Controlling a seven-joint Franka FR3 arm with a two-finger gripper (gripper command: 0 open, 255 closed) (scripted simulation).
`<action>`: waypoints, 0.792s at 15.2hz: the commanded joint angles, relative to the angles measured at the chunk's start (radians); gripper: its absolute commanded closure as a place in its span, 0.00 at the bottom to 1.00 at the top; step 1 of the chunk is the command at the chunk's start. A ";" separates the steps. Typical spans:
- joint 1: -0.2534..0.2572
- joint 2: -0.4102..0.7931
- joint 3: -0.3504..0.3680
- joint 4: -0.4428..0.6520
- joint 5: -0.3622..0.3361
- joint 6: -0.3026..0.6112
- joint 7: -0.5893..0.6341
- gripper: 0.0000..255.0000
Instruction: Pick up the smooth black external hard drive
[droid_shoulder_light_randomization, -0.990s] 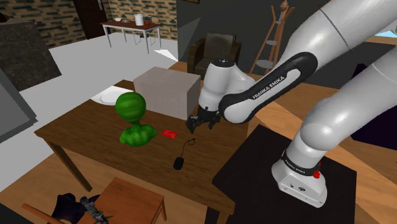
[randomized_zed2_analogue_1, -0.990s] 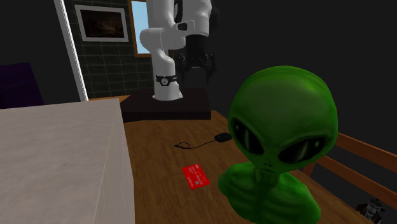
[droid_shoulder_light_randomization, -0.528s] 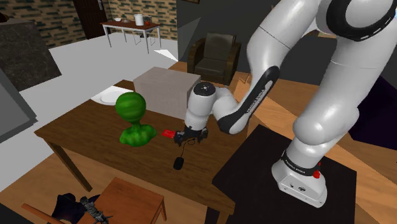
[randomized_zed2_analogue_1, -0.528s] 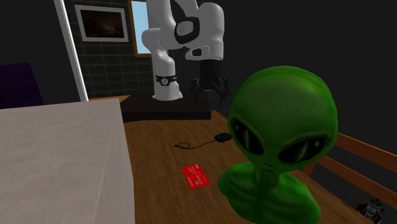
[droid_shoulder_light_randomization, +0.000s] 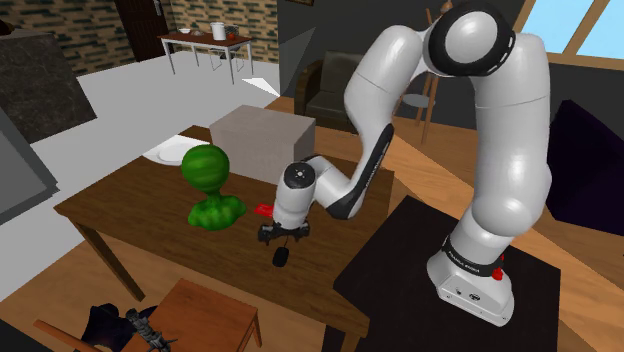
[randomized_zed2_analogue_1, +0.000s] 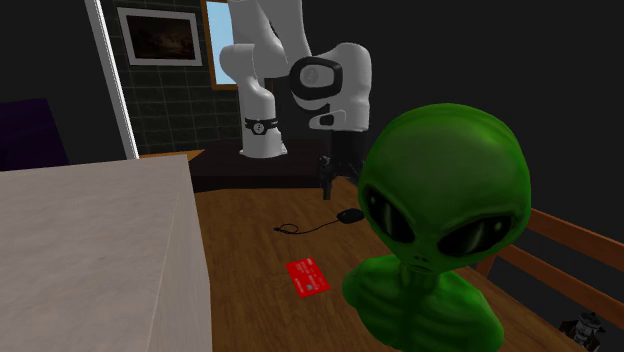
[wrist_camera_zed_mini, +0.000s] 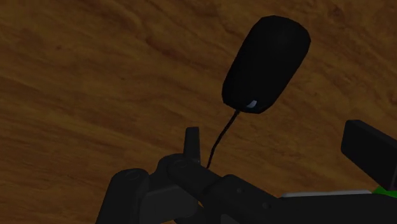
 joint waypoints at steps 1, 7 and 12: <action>0.022 0.034 -0.026 0.021 -0.048 0.001 0.044 0.00; 0.060 0.101 -0.072 0.058 -0.140 0.010 0.121 0.00; 0.061 0.100 -0.073 0.055 -0.143 0.011 0.126 1.00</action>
